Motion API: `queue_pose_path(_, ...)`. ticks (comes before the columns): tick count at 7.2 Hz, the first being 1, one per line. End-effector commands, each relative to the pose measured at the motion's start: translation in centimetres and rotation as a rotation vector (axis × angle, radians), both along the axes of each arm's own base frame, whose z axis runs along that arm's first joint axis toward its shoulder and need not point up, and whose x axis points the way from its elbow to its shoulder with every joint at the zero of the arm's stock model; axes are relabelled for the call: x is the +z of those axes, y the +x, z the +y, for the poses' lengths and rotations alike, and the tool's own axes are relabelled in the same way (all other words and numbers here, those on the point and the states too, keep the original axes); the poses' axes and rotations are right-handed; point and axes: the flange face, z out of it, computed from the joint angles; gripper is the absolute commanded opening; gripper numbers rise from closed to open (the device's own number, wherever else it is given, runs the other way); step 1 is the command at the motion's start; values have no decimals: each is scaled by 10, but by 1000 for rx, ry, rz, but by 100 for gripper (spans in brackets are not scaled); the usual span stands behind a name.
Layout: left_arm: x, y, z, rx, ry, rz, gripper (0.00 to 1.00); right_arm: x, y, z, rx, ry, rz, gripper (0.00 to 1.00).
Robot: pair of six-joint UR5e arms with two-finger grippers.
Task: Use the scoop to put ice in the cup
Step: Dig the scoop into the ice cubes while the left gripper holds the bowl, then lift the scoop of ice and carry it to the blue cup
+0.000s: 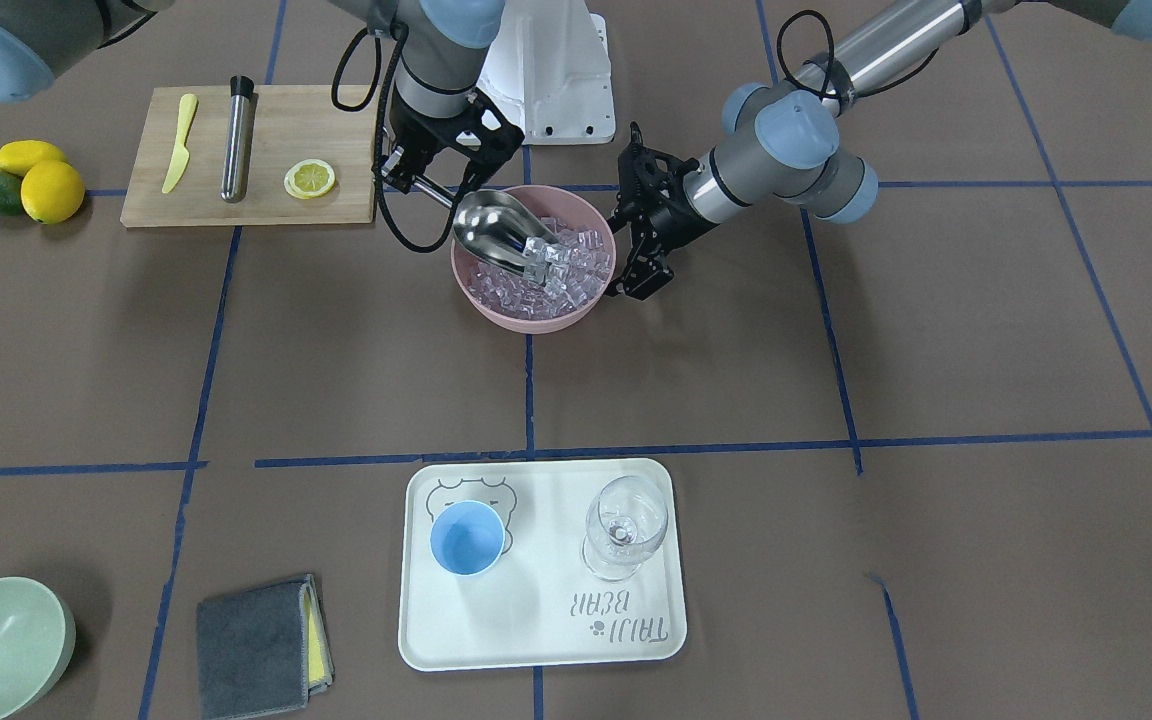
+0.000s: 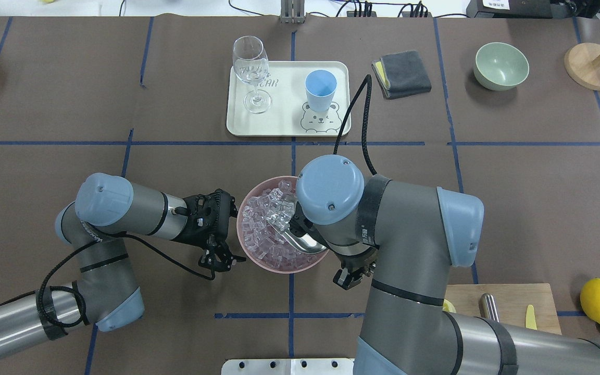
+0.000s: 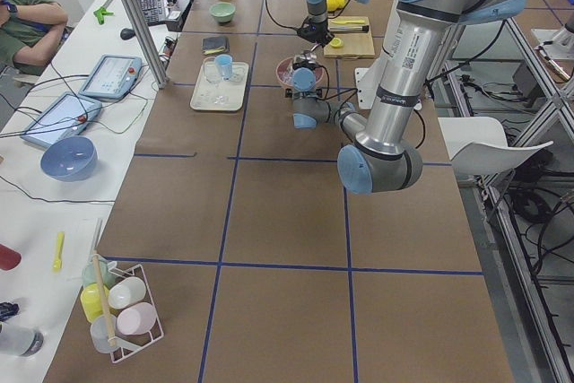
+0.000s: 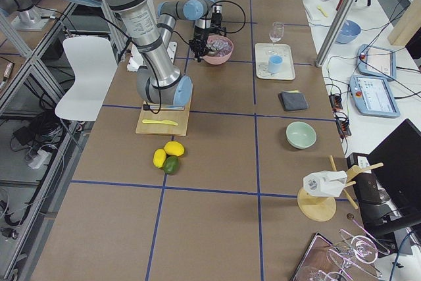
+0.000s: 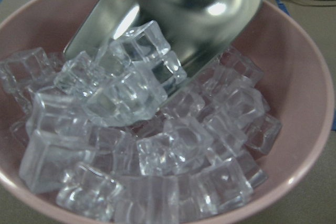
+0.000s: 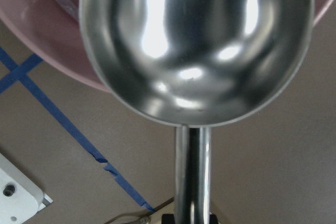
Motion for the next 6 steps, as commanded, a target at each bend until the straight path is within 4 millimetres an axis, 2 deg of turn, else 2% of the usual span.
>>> queue_pose_path(1,-1,0,0,-1,1,1,100,-11,31,-8,23,-21,-64,0)
queue_pose_path(3,-1,0,0,-1,1,1,100,-31,68,-22,54,-48,-145,0)
queue_pose_path(5,-1,0,0,-1,1,1,100,-38,106,-59,175,-151,-177,0)
queue_pose_path(6,-2,0,0,-1,0,3,100,-40,118,-73,248,-198,-181,0)
